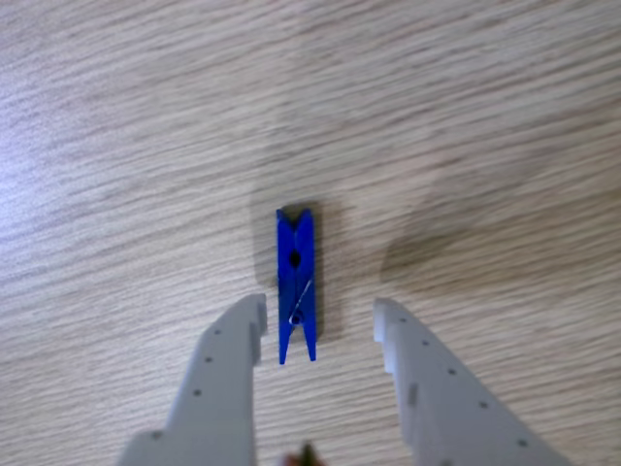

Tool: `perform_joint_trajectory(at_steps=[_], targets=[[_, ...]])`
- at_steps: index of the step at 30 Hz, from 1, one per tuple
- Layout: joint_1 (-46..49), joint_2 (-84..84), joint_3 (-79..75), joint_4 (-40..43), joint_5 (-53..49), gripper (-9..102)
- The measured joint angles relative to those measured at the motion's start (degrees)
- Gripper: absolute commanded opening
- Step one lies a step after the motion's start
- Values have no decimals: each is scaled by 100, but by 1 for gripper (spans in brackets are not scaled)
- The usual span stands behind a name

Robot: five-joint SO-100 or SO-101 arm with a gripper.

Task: Grasp a peg and put it in the crate.

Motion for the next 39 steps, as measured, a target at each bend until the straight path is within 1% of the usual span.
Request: perform_joint_trajectory(at_steps=[4, 9, 11, 14, 15, 19, 24, 27, 29, 32, 35, 39], targets=[[0, 0, 0, -79, 0, 18], [0, -70, 0, -457, 35, 17], [0, -105, 9, -554, 44, 13], [62, -88, 167, -668, 44, 0], [88, -70, 211, -668, 44, -3], [123, -44, 299, -677, 44, 0], [176, 149, 501, -721, 0, -1], [281, 281, 650, -1037, -53, -1], [352, 519, 844, -1424, -185, -1], [439, 1046, 1397, -2320, -633, -1], [703, 1714, 2268, -3533, -1169, -1], [1450, 2900, 3894, -5572, -1890, -1]])
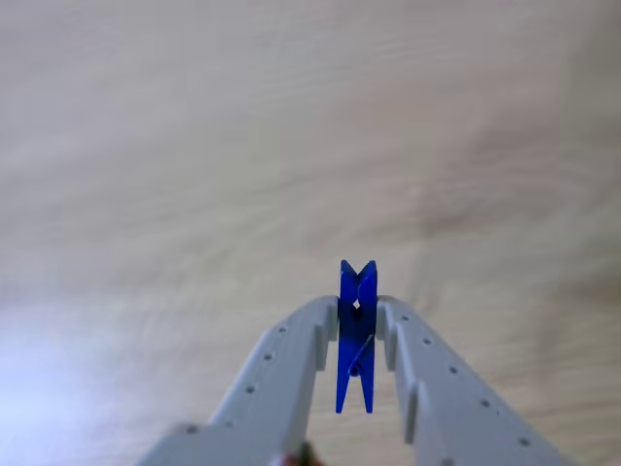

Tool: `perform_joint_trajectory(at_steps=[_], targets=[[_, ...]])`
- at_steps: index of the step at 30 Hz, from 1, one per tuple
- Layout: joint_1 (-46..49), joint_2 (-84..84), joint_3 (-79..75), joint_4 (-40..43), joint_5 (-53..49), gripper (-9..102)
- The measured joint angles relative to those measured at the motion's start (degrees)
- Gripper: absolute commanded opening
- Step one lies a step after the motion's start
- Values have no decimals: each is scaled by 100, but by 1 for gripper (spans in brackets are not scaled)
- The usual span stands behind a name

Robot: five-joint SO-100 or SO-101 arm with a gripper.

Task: Grasp a peg and put it in the crate.

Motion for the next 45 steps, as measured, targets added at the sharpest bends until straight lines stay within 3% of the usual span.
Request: perform_joint_trajectory(at_steps=[8, 13, 18, 32, 45], targets=[[2558, 2461, 3296, -4122, -1477, -1], [3533, 2733, 4307, -5467, -2074, -1], [3656, 2584, 4570, -5862, -2136, -1], [3612, 1002, 4447, -5994, -2118, -1], [3226, 932, 4289, -5994, -1424, -1]])
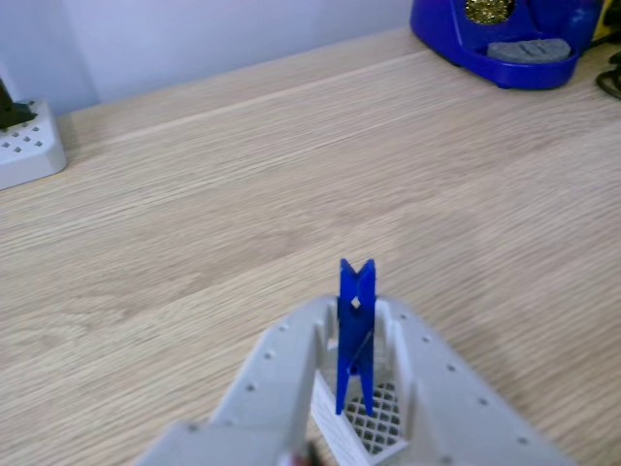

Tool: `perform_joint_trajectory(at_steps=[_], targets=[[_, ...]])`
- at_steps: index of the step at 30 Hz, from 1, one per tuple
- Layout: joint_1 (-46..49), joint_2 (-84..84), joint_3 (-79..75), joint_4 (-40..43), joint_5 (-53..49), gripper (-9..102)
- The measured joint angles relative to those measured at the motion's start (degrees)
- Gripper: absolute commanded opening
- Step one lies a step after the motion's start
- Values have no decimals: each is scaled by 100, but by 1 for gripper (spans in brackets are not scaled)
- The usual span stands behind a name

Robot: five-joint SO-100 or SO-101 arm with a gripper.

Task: Grasp a peg and put it in the crate.

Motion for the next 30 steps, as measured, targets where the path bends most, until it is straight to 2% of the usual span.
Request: perform_joint_trajectory(at_steps=[19, 27, 30], targets=[[185, -396, -255, 0, 0, 0], [185, -396, -264, 0, 62, 14], [185, -396, -264, 0, 62, 12]])
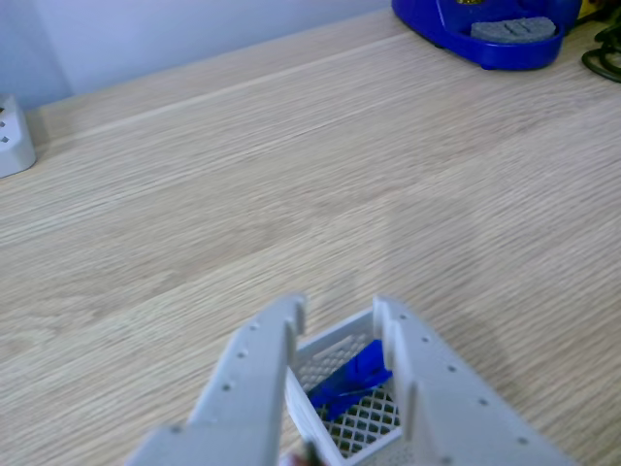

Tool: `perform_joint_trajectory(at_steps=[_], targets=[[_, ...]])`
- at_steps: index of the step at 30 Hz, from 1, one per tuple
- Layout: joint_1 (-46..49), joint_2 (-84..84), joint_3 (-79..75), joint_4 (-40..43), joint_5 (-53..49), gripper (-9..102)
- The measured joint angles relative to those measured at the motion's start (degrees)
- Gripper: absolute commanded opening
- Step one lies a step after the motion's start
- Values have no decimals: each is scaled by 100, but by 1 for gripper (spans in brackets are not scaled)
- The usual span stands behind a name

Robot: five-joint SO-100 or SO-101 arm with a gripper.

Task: Grasp a peg and put it in the crate.

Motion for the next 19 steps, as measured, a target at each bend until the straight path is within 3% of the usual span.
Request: perform_joint_trajectory(at_steps=[4, 13, 19], targets=[[0, 0, 0, 0, 0, -4], [-26, 0, 0, 123, 0, -1], [-325, 193, 0, 1230, 0, -1]])
